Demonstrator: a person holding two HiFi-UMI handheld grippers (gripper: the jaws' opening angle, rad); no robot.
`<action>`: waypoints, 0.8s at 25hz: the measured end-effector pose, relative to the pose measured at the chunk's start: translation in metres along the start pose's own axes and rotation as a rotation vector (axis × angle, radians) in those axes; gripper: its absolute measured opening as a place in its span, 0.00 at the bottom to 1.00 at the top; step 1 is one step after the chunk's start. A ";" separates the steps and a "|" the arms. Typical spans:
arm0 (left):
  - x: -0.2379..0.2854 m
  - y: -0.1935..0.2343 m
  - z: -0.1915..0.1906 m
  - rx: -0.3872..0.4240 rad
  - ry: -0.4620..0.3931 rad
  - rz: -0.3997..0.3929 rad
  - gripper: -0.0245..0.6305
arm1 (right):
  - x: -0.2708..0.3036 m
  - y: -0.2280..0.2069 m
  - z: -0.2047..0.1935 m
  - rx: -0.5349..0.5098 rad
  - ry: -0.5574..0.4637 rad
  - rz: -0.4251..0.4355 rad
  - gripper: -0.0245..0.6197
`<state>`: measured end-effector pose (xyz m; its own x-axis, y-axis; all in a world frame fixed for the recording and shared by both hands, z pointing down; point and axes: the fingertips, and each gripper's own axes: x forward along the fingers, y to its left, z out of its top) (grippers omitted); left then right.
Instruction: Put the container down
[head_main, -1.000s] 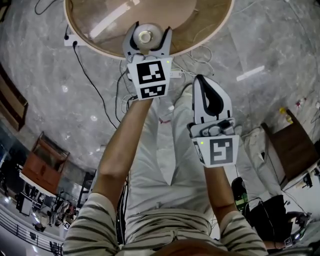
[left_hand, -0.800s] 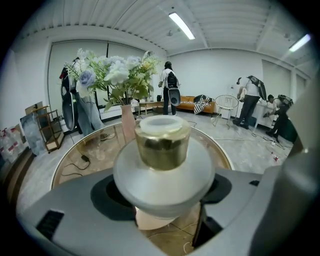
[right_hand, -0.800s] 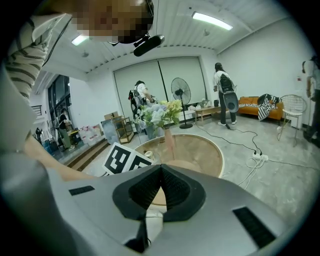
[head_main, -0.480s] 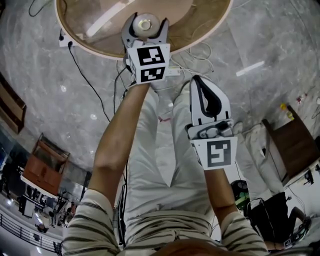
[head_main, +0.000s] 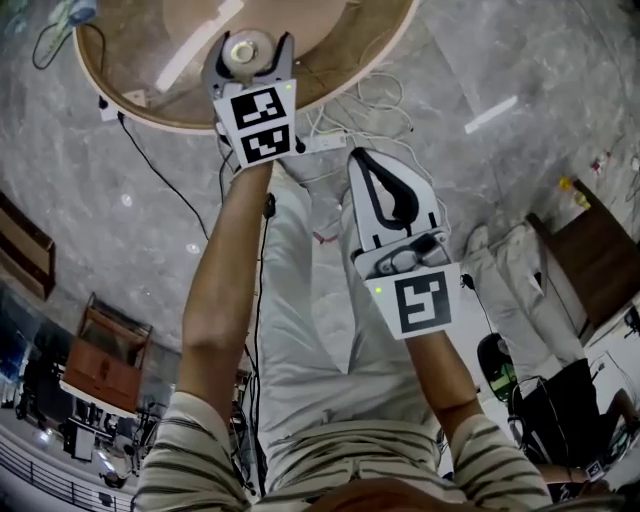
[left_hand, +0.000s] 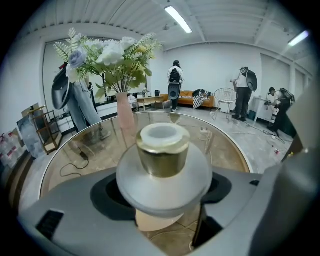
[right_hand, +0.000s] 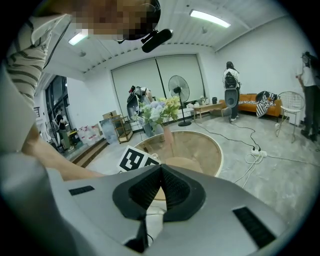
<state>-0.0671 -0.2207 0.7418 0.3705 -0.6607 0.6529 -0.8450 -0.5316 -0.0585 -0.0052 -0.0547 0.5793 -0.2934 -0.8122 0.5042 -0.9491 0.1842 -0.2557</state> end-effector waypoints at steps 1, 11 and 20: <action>0.000 -0.002 0.001 0.001 -0.003 -0.003 0.55 | -0.001 0.000 0.000 0.002 -0.004 -0.006 0.05; -0.036 -0.004 0.031 -0.025 -0.034 -0.035 0.61 | -0.024 0.007 0.019 -0.011 -0.053 -0.019 0.05; -0.104 -0.012 0.064 -0.052 -0.059 -0.020 0.61 | -0.064 0.013 0.054 -0.025 -0.105 -0.029 0.05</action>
<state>-0.0712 -0.1797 0.6256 0.4085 -0.6807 0.6081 -0.8552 -0.5183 -0.0056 0.0080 -0.0303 0.4989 -0.2532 -0.8706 0.4218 -0.9599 0.1721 -0.2211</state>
